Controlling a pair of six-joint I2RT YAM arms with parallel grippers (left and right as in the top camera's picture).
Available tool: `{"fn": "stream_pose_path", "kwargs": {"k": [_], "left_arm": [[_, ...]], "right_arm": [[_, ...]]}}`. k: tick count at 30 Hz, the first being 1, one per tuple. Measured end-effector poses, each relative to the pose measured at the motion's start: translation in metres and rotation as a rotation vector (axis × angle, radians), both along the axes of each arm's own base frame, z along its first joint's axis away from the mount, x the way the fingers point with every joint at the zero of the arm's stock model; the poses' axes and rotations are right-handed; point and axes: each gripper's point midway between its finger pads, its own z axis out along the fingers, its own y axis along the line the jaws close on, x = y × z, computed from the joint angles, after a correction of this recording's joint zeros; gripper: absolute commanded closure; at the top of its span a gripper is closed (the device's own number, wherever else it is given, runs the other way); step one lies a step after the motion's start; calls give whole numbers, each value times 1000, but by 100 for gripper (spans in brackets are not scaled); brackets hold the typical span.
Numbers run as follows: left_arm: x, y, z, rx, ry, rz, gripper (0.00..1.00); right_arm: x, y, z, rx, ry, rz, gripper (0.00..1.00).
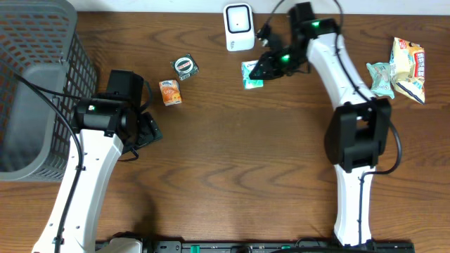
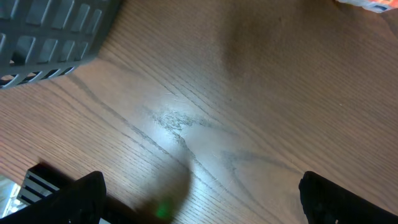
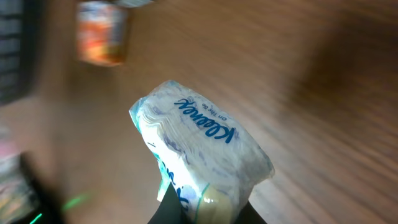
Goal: Scan the item barcode
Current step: 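Hold the Kleenex pack against the scanner window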
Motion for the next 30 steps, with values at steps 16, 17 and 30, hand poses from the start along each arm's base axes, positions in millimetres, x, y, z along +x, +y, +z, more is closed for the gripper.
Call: {"fn": "stream_pose_path", "kwargs": {"k": [16,17,30], "left_arm": [[0,0,0,0,0,0,3],[0,0,0,0,0,0,2],[0,0,0,0,0,0,2]], "right_arm": [[106,-3,61,-233,-488,-278,99],[116,-5,69,-248,-549,-286,99],[164,22,126,-537,-1136,-9,99]]}}
